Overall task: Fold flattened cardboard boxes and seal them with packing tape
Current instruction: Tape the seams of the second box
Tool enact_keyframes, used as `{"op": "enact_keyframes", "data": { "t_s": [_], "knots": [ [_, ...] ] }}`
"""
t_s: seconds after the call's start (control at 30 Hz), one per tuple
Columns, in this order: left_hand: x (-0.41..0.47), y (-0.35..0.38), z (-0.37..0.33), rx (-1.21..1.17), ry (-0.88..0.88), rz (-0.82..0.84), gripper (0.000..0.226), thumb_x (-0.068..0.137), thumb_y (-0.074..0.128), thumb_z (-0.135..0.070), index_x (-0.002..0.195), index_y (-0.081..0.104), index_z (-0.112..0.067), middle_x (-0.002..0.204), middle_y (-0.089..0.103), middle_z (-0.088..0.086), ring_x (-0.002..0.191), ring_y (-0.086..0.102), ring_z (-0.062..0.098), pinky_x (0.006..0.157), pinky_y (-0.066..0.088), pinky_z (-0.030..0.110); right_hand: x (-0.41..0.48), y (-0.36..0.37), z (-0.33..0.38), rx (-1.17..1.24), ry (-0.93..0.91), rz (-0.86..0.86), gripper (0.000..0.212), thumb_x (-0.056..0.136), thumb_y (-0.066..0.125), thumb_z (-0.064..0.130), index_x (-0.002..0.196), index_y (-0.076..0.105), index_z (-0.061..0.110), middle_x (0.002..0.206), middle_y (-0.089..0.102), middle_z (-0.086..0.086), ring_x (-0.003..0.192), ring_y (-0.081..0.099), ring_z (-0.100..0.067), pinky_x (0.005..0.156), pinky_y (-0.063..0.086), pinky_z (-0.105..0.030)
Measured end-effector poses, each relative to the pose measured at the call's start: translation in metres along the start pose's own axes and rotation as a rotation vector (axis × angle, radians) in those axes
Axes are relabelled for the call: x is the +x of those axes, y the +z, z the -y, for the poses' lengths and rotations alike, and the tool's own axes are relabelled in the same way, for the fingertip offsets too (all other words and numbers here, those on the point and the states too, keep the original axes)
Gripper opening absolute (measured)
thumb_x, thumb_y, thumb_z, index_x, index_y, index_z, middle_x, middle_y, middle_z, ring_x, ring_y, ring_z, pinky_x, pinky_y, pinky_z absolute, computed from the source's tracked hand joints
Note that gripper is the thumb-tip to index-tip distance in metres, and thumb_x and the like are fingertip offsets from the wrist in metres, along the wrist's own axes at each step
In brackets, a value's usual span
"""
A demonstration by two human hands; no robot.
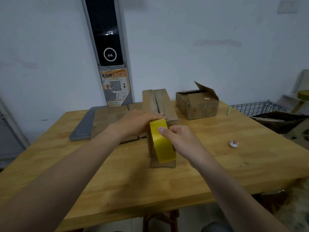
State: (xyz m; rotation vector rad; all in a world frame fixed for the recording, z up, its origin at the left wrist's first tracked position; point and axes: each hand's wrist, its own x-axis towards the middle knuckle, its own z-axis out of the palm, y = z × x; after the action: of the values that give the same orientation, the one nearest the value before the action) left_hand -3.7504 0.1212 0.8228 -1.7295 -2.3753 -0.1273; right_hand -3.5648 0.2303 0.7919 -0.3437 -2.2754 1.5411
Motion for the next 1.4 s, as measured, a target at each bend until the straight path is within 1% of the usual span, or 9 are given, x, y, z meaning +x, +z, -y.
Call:
{"op": "enact_keyframes", "data": {
  "t_s": [0.17,0.33,0.4,0.47,0.57,0.87,1.1,1.23,1.4],
  "knots": [
    [-0.003,-0.004,-0.001,0.027,-0.008,0.004,0.048,0.101,0.055,-0.028,0.143,0.049,-0.05,0.153,0.046,-0.024,0.137,0.051,0.013,0.101,0.048,0.044,0.001,-0.004,0.017,-0.063,-0.047,-0.019,0.042,0.092,0.062,0.052,0.075,0.056,0.015,0.068,0.047,-0.008,0.059,0.044,-0.019,0.06,0.034,-0.036],
    [-0.003,-0.005,-0.001,0.052,-0.019,-0.033,0.048,0.098,0.054,-0.018,0.136,0.053,-0.047,0.143,0.057,-0.019,0.126,0.059,0.022,0.09,0.05,0.043,0.005,-0.018,0.029,-0.042,-0.025,-0.011,0.092,0.07,0.056,0.077,0.102,0.063,-0.009,0.1,0.069,-0.031,0.091,0.066,-0.049,0.083,0.053,-0.063],
    [-0.001,-0.005,-0.001,0.044,-0.023,-0.038,0.047,0.1,0.055,-0.022,0.136,0.053,-0.052,0.143,0.057,-0.022,0.126,0.059,0.02,0.091,0.05,0.043,0.005,-0.022,0.025,-0.053,-0.04,-0.001,0.079,0.076,0.059,0.073,0.088,0.063,-0.005,0.086,0.071,-0.024,0.077,0.066,-0.042,0.071,0.053,-0.056],
    [0.0,-0.004,0.0,0.021,-0.023,-0.028,0.045,0.104,0.053,-0.03,0.142,0.048,-0.055,0.148,0.051,-0.025,0.131,0.056,0.017,0.097,0.049,0.045,0.001,-0.021,0.017,-0.102,-0.063,-0.029,0.051,0.088,0.061,0.06,0.073,0.055,0.012,0.068,0.051,-0.01,0.061,0.049,-0.024,0.06,0.038,-0.038],
    [-0.002,0.005,0.005,0.057,-0.047,-0.01,0.054,0.106,0.05,-0.029,0.151,0.036,-0.054,0.157,0.038,-0.026,0.144,0.043,0.013,0.108,0.043,0.046,-0.006,-0.015,-0.003,-0.09,-0.031,-0.027,0.039,0.093,0.061,0.052,0.074,0.055,0.018,0.069,0.042,-0.004,0.062,0.042,-0.017,0.061,0.031,-0.034],
    [-0.005,0.02,0.009,0.064,-0.069,-0.058,0.057,0.107,0.047,-0.025,0.156,0.03,-0.047,0.165,0.025,-0.019,0.151,0.028,0.009,0.115,0.037,0.044,-0.01,0.001,-0.042,0.005,-0.003,-0.084,0.042,0.091,0.068,0.045,0.075,0.055,0.008,0.057,0.043,0.009,0.054,0.041,-0.009,0.055,0.034,-0.028],
    [-0.01,0.038,0.018,-0.133,-0.134,-0.127,0.055,0.106,0.051,-0.025,0.158,0.034,-0.026,0.165,0.029,-0.007,0.152,0.025,0.008,0.123,0.028,0.04,-0.005,0.015,-0.053,0.148,0.027,-0.046,0.042,0.092,0.063,0.054,0.072,0.052,0.019,0.064,0.044,0.004,0.059,0.047,-0.012,0.06,0.038,-0.035],
    [-0.013,0.037,0.013,-0.103,-0.069,-0.197,0.06,0.104,0.054,-0.017,0.158,0.034,-0.033,0.164,0.022,-0.022,0.149,0.033,0.009,0.115,0.036,0.034,-0.001,0.014,-0.056,0.231,0.064,-0.037,0.05,0.08,0.062,0.07,0.074,0.059,0.021,0.071,0.052,-0.003,0.067,0.055,-0.021,0.065,0.043,-0.041],
    [-0.01,0.035,0.011,-0.044,-0.046,-0.178,0.057,0.106,0.05,-0.018,0.155,0.036,-0.042,0.16,0.031,-0.025,0.15,0.031,0.01,0.115,0.034,0.034,0.005,0.018,-0.059,0.082,0.102,-0.047,0.047,0.094,0.06,0.055,0.066,0.045,0.02,0.053,0.039,0.013,0.05,0.043,-0.007,0.055,0.035,-0.029]
  ]
}}
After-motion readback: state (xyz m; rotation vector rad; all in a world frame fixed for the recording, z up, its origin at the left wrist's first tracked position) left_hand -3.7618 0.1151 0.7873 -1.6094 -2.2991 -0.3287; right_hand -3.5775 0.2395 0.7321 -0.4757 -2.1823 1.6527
